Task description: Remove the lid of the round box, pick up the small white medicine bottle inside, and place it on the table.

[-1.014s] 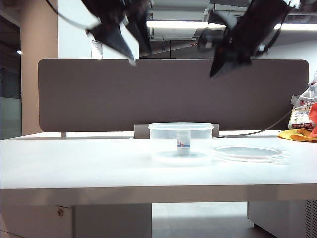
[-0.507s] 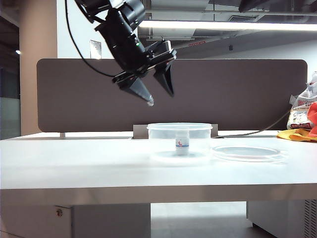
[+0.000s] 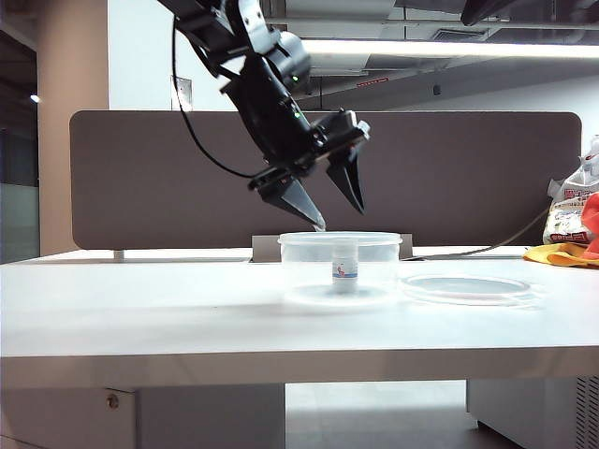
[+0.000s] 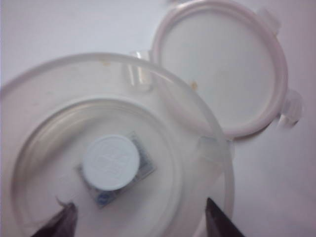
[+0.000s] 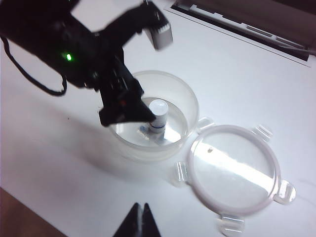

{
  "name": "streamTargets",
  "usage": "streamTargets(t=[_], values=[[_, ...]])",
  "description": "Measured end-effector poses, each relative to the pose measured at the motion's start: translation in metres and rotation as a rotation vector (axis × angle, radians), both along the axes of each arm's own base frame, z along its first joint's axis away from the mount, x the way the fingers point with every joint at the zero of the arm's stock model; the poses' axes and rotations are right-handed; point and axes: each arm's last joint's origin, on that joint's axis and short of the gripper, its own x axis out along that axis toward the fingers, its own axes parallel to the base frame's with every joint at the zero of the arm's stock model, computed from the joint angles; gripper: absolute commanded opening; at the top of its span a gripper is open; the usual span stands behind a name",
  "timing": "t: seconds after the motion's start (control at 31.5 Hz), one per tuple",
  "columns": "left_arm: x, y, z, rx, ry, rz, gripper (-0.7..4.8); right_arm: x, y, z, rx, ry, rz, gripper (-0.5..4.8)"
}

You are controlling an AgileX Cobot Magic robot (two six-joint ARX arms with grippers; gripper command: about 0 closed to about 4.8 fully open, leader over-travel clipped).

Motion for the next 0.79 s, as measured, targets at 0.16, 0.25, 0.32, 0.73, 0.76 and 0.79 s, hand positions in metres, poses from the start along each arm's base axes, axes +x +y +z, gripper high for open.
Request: streamTargets(t=[0.16,0.25,0.32,0.73,0.76,0.79], values=[[0.003,-0.008,-0.014,0.008,0.001,-0.004,3.36,-0.004,-0.001,0.001,-0.003,0.009,0.0,-0.03],[0.006,-0.009,-0.019,0.002,-0.005,0.007,3.34,-0.005,-0.002,0.001,-0.004,0.014,0.0,-0.03],[0.009,-0.009,-0.021,-0.004,-0.012,0.018,3.29,-0.005,-0.002,0.0,-0.006,0.018,0.0,-0.03],[0.019,-0.014,-0.036,-0.025,-0.042,0.023,2.73,-0.007,-0.003,0.0,-0.012,0.035,0.0,-0.03],[0.019,-0.014,-0.039,-0.02,-0.038,0.022,2.73,-0.007,-0.003,0.0,-0.012,0.035,0.0,-0.03],[0.019,-0.014,-0.039,-0.017,-0.038,0.025,2.73,-0.007,-0.003,0.0,-0.012,0.034,0.001,-0.03]])
